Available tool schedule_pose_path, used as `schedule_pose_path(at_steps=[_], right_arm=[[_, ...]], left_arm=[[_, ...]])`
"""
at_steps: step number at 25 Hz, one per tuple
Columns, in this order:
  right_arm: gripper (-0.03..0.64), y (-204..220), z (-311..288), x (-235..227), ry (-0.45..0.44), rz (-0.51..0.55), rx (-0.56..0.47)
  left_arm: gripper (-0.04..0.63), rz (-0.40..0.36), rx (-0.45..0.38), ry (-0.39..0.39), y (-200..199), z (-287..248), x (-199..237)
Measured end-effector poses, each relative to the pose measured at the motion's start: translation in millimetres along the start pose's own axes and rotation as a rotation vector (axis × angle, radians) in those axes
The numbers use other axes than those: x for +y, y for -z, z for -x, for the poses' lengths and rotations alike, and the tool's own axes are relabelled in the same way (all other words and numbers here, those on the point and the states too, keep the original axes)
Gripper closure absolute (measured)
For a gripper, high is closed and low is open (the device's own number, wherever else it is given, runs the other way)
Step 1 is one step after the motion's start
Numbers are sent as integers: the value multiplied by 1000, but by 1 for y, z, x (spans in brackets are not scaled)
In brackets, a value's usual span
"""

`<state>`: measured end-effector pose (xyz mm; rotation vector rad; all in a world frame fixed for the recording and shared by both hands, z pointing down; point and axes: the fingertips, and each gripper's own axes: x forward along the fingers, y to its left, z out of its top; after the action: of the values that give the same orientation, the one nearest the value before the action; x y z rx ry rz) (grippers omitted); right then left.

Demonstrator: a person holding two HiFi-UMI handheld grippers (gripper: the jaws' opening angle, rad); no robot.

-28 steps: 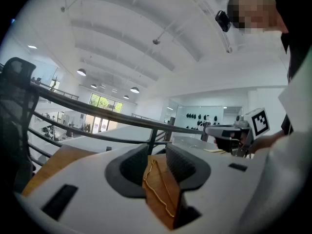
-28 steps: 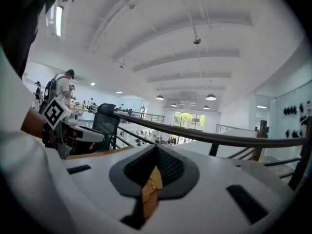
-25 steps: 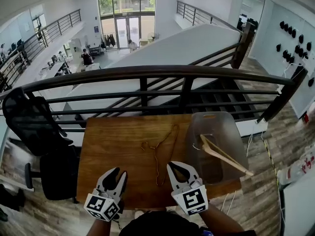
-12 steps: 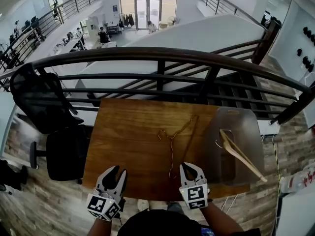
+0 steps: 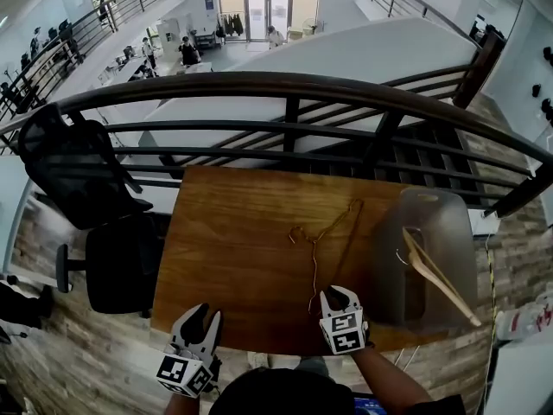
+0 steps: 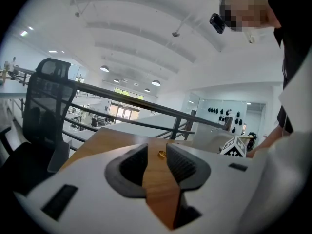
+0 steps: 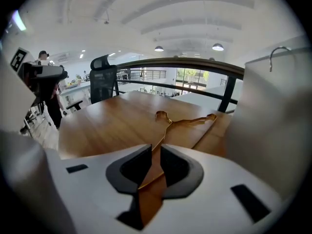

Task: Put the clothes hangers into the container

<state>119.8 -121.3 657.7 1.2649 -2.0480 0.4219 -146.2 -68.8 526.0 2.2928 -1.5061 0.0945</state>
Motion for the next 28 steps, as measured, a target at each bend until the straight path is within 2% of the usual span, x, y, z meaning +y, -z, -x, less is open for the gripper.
schedule_pose_path(at_steps=[4, 10, 14, 22, 28], right_arm=[[550, -3, -16, 9, -9, 87, 38], [514, -14, -58, -5, 6, -47, 92], [499, -18, -74, -13, 30, -99, 144], [497, -4, -92, -11, 36, -174, 233], [522, 7, -95, -11, 55, -256, 267]], left_arm=[[471, -8, 25, -18, 9, 9, 11], [471, 13, 38, -39, 11, 22, 27], [471, 22, 40, -65, 10, 34, 41], [471, 22, 40, -89, 12, 47, 58], [471, 40, 40, -87, 13, 48, 60]])
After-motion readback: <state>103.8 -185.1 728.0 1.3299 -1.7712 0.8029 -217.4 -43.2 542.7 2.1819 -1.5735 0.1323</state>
